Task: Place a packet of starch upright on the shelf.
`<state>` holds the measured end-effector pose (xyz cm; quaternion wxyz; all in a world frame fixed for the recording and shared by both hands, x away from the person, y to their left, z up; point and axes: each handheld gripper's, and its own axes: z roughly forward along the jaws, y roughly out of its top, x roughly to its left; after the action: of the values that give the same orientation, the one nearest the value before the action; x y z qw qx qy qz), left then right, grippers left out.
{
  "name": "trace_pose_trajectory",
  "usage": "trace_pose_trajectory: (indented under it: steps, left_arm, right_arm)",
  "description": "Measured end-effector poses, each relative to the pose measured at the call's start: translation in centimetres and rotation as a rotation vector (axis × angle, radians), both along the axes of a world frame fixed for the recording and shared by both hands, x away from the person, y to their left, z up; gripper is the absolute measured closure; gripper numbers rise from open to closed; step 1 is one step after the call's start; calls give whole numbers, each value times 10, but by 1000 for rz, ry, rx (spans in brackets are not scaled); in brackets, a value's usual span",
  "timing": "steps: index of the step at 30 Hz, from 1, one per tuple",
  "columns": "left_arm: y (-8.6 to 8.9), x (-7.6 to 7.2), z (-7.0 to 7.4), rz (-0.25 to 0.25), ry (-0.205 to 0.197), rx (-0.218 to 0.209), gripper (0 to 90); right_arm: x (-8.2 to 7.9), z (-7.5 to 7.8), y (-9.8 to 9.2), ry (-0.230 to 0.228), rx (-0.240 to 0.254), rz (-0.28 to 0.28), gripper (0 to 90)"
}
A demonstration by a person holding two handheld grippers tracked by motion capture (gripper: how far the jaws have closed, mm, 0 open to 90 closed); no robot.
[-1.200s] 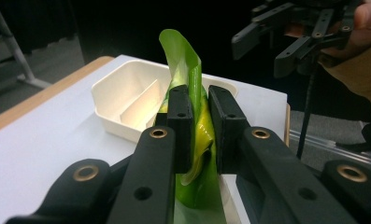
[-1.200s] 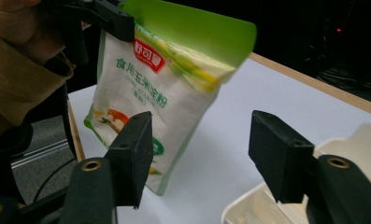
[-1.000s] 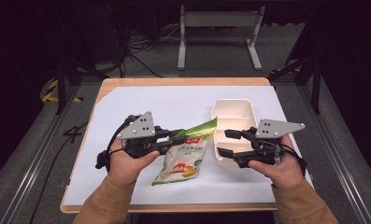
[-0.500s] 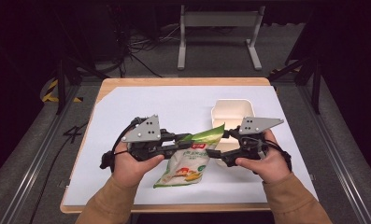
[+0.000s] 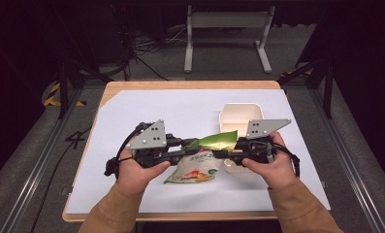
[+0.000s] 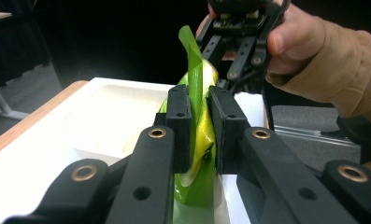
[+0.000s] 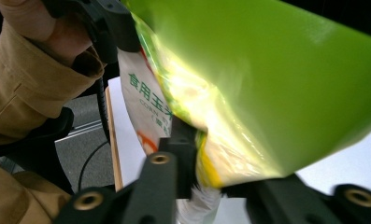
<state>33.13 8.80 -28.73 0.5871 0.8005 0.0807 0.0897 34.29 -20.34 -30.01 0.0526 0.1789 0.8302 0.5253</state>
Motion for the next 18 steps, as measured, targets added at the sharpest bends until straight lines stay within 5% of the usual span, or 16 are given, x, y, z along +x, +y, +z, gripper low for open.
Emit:
trace_pose_trajectory:
  steps: [10, 18]
  left_arm:
    - [11, 2, 1, 33, -6, -96, 750]
    - [27, 3, 3, 148, -23, -101, 447]
  right_arm:
    - [-3, 19, 5, -51, -32, -17, 827]
    - [3, 43, 5, -83, -70, -62, 828]
